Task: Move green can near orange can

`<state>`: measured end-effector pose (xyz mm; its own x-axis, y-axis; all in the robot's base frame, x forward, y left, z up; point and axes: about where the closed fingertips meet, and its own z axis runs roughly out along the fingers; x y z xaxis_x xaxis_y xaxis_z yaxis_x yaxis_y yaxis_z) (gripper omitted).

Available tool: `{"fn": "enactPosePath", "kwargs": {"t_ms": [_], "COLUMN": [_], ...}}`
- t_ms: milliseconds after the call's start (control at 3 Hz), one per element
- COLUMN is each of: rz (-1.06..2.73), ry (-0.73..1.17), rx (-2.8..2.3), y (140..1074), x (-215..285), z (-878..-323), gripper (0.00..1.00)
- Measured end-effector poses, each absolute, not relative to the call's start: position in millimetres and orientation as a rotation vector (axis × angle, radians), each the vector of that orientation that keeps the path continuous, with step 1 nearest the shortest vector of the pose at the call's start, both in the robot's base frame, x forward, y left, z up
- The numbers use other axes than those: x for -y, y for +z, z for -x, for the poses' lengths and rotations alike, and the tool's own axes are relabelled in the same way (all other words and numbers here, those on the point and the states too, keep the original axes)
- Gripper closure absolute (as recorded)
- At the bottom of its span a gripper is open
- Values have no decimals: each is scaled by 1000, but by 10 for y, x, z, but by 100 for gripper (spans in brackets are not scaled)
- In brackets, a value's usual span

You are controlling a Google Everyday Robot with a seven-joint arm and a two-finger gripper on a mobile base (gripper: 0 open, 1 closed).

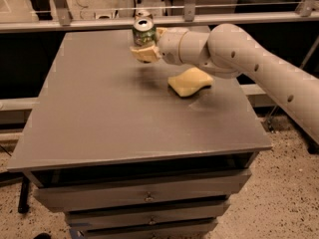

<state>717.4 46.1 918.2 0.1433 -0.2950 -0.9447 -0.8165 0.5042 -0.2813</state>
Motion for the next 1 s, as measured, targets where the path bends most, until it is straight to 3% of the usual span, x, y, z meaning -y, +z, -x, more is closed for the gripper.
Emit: {"fn": "enactPosePath", "kwargs": {"t_ms": [333, 1000], "rz": [1006, 977], "ry": [398, 401], "rx": [-1491, -1589], "y": [9113, 8840], "x": [138, 531], "z": [-7547, -8302], "gripper": [100, 100]}}
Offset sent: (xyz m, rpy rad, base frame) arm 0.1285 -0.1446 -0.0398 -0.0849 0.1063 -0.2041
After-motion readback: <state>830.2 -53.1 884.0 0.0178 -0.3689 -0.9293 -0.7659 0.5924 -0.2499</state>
